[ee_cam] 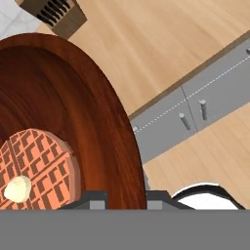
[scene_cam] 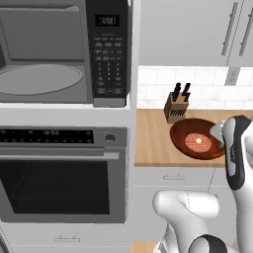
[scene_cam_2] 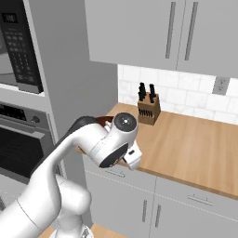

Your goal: Open the microwave, place the bowl with waffle inside the microwave, then close the microwave door and turn it on.

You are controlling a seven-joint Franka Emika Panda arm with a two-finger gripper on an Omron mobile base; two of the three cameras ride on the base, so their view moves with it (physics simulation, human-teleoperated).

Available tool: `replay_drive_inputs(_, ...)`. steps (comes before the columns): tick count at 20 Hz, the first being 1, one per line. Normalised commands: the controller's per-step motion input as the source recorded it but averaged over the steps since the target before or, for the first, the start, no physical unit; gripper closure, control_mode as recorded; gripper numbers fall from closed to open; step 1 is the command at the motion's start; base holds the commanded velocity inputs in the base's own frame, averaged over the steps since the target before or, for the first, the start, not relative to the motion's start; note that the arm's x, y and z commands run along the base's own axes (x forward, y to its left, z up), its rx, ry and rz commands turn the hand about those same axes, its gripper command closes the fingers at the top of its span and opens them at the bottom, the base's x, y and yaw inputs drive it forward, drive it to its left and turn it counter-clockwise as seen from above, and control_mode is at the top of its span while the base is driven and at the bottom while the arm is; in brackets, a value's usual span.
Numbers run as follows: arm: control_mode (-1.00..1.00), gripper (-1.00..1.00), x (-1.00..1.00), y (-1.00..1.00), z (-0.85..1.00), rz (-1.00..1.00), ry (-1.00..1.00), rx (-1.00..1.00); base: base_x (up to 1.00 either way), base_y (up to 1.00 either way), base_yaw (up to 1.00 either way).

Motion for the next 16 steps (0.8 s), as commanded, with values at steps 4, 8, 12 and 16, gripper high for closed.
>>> replay_drive_inputs(4, -1.00, 1.00, 0.00, 0.00, 0.00, 0.00, 0.00, 0.00, 0.00, 0.00, 0.00)
replay_drive_inputs(8, -1.00, 1.00, -0.02, 0.00, 0.00, 0.00, 0.00, 0.00, 0.00, 0.00, 0.00)
replay_drive_inputs(12, 1.00, 1.00, -0.34, 0.00, 0.00, 0.00, 0.00, 0.00, -0.24, 0.00, 0.00)
replay_drive_inputs(16, 1.00, 1.00, 0.00, 0.00, 0.00, 0.00, 0.00, 0.00, -1.00, 0.00, 0.00)
